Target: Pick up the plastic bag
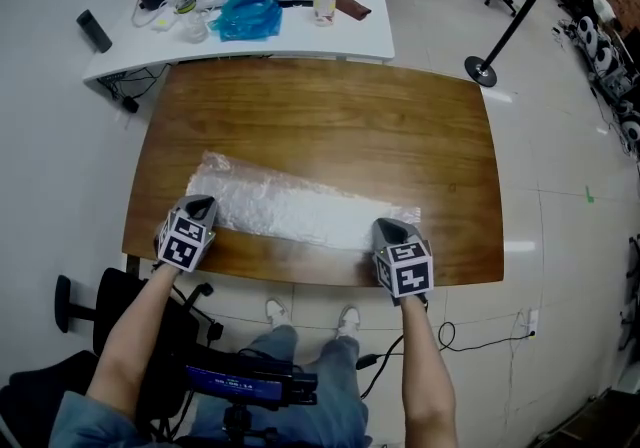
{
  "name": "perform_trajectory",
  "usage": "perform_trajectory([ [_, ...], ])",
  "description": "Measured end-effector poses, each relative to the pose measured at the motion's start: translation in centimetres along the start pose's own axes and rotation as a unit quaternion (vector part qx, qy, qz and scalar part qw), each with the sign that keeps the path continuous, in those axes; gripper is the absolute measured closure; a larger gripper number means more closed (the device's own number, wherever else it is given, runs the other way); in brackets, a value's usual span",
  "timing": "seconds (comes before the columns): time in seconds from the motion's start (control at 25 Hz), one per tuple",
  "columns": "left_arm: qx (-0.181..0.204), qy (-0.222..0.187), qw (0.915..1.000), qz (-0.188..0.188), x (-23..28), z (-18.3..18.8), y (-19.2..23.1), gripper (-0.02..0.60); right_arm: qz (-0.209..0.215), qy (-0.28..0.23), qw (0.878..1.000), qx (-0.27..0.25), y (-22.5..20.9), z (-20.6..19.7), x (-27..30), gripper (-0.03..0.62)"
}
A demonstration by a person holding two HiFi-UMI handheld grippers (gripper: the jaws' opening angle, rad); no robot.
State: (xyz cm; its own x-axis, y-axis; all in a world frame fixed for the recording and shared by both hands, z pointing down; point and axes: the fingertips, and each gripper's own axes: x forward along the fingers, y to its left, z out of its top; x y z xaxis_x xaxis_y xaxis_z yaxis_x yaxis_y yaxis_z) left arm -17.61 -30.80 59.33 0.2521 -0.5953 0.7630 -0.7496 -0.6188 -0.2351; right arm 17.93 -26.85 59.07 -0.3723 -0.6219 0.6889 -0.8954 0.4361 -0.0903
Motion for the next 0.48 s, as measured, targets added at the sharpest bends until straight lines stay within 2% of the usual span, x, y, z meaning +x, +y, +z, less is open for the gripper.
perform_trajectory([
  [0.12,0.009,0.024,0.9995,-0.02,0.4,-1.6,-0.7,0.577,-0.001,0.02,1.0,-0.005,-0.3,-0.9,0.4,0.589],
  [0.28,0.009,0.024,0.9994,-0.024,0.0,-2.0,-1.5,0.572,0.004,0.026,1.0,-0.009,-0.7,-1.3,0.8,0.589],
  [0.48,-0.008,0.029,0.9991,-0.03,-0.6,-2.6,-2.2,0.571,0.013,0.028,0.999,-0.009,-1.4,-0.6,1.5,0.589],
])
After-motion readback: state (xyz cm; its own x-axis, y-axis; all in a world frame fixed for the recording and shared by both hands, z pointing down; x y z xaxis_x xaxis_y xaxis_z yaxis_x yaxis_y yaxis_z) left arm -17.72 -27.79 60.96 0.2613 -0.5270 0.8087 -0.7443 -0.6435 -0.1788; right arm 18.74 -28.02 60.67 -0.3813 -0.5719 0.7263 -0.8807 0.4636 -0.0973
